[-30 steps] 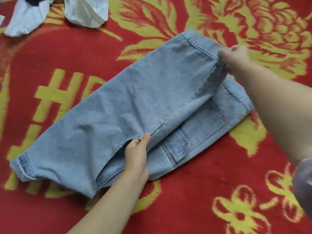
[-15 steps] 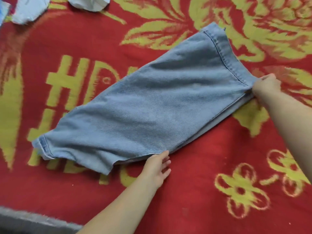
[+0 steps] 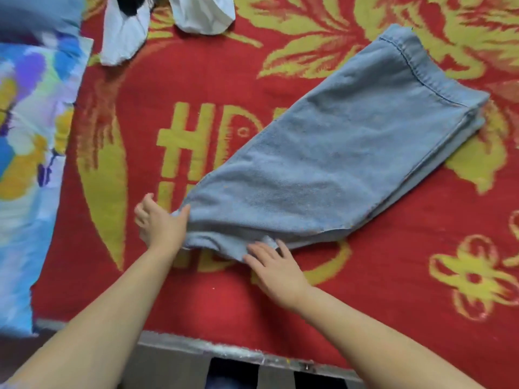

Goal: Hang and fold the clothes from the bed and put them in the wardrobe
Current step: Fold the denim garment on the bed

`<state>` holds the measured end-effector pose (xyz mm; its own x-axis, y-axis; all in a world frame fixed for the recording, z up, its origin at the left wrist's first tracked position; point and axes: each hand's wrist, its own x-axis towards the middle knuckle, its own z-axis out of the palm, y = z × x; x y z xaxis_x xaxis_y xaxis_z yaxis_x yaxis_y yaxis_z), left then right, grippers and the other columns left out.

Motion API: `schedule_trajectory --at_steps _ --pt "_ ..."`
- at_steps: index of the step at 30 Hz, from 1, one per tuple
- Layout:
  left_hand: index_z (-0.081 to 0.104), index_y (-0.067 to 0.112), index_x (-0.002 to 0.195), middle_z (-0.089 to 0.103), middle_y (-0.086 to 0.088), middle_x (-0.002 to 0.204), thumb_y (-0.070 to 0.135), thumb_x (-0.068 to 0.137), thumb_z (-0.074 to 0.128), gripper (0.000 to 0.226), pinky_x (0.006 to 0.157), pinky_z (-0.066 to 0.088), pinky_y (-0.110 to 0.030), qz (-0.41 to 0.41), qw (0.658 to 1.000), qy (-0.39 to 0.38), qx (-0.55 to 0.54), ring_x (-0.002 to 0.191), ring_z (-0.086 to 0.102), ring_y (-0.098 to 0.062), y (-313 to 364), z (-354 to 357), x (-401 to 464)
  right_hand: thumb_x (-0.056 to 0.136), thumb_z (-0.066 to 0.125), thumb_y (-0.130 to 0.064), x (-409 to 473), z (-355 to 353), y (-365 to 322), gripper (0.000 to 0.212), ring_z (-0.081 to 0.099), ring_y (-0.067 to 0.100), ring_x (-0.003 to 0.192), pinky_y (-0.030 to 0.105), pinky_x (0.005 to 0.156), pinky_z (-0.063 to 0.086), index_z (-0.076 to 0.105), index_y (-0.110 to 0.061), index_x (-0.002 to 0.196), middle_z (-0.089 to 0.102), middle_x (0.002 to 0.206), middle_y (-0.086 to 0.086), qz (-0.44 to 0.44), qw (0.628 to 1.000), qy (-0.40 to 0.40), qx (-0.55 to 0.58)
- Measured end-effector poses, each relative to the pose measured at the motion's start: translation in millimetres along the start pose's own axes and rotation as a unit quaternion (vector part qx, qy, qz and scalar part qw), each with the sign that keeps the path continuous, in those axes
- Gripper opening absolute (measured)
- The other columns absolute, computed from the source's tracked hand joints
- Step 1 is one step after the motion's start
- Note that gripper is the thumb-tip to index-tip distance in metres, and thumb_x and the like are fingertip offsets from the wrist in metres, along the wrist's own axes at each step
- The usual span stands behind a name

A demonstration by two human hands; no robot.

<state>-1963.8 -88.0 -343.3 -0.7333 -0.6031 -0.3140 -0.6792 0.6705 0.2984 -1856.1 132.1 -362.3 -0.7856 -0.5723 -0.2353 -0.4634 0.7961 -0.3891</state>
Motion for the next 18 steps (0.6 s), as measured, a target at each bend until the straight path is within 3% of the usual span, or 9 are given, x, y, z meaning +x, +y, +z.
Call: schedule_trajectory --at_steps 2,4,6,9,11,14,15,16,18 --pt "0.034 0.005 0.138 0.038 -0.019 0.142 0.035 0.079 0.076 0.079 0.107 0.033 -0.046 -0.141 0.980 -0.077 -0.119 0.132 0.036 -0.036 -29 1 1 0.048 0.088 -0.033 10 12 -14 0.044 0.067 0.014 0.095 0.044 0.089 0.051 0.073 -0.029 0.089 0.070 0.099 -0.007 0.079 0.997 0.017 -0.014" --pt "0.050 0.012 0.124 0.056 -0.009 0.123 0.029 0.088 0.067 0.043 0.099 0.040 -0.044 -0.231 0.911 -0.216 -0.266 0.117 0.053 -0.027 -45 0 -8 0.052 0.088 -0.022 20 14 -16 0.029 0.065 0.019 0.075 0.041 0.089 0.042 0.066 -0.025 0.072 0.063 0.075 -0.004 0.151 0.986 0.054 -0.041" --pt "0.059 0.018 0.098 0.063 -0.003 0.097 0.017 0.094 0.057 0.005 0.088 0.043 -0.041 -0.221 0.874 -0.289 -0.321 0.091 0.060 -0.018 -53 -5 -9 0.056 0.087 -0.013 27 14 -19 0.028 0.061 0.022 0.065 0.037 0.082 0.033 0.062 -0.021 0.064 0.057 0.063 -0.002 0.188 0.977 0.087 -0.054" --pt "0.062 0.018 0.092 0.067 0.002 0.080 0.009 0.093 0.054 0.012 0.081 0.046 -0.037 -0.158 0.869 -0.312 -0.350 0.076 0.061 -0.012 -62 -21 7 0.058 0.085 -0.008 23 22 -28 0.028 0.058 0.025 0.064 0.034 0.074 0.031 0.060 -0.017 0.068 0.056 0.066 0.000 0.154 0.980 0.121 -0.047" --pt "0.066 0.017 0.092 0.070 0.005 0.073 0.010 0.092 0.056 0.012 0.074 0.049 -0.031 -0.118 0.863 -0.330 -0.364 0.070 0.063 -0.008 -71 -36 20 0.059 0.083 -0.013 17 28 -39 0.032 0.058 0.027 0.073 0.033 0.071 0.032 0.059 -0.015 0.080 0.059 0.079 0.003 0.141 0.981 0.134 -0.025" --pt "0.068 0.019 0.091 0.069 0.013 0.071 0.018 0.093 0.058 0.010 0.070 0.042 -0.027 -0.078 0.871 -0.331 -0.354 0.070 0.058 -0.007 -93 -46 38 0.056 0.082 -0.036 16 35 -62 0.069 0.059 0.026 0.100 0.037 0.081 0.044 0.056 -0.020 0.118 0.061 0.114 0.005 0.149 0.985 0.080 -0.022" --pt "0.068 0.018 0.092 0.068 0.012 0.070 0.022 0.093 0.059 0.010 0.070 0.039 -0.029 -0.078 0.878 -0.333 -0.334 0.070 0.055 -0.008 -98 -45 41 0.056 0.083 -0.038 21 36 -66 0.076 0.060 0.026 0.102 0.038 0.082 0.047 0.055 -0.022 0.125 0.061 0.115 0.005 0.166 0.984 0.050 -0.030" --pt "0.068 0.016 0.095 0.067 0.008 0.072 0.027 0.092 0.060 0.014 0.069 0.038 -0.031 -0.081 0.886 -0.340 -0.303 0.069 0.054 -0.011 -102 -42 44 0.058 0.082 -0.036 29 36 -67 0.074 0.061 0.025 0.099 0.038 0.082 0.048 0.057 -0.022 0.126 0.062 0.111 0.005 0.191 0.980 0.039 -0.038" --pt "0.064 0.015 0.107 0.065 -0.003 0.092 0.036 0.090 0.062 0.027 0.073 0.043 -0.033 -0.071 0.908 -0.352 -0.217 0.079 0.057 -0.016 -106 -31 51 0.076 0.071 -0.023 49 33 -65 0.047 0.060 0.027 0.094 0.037 0.083 0.044 0.059 -0.021 0.122 0.062 0.099 0.003 0.235 0.970 0.026 -0.051"
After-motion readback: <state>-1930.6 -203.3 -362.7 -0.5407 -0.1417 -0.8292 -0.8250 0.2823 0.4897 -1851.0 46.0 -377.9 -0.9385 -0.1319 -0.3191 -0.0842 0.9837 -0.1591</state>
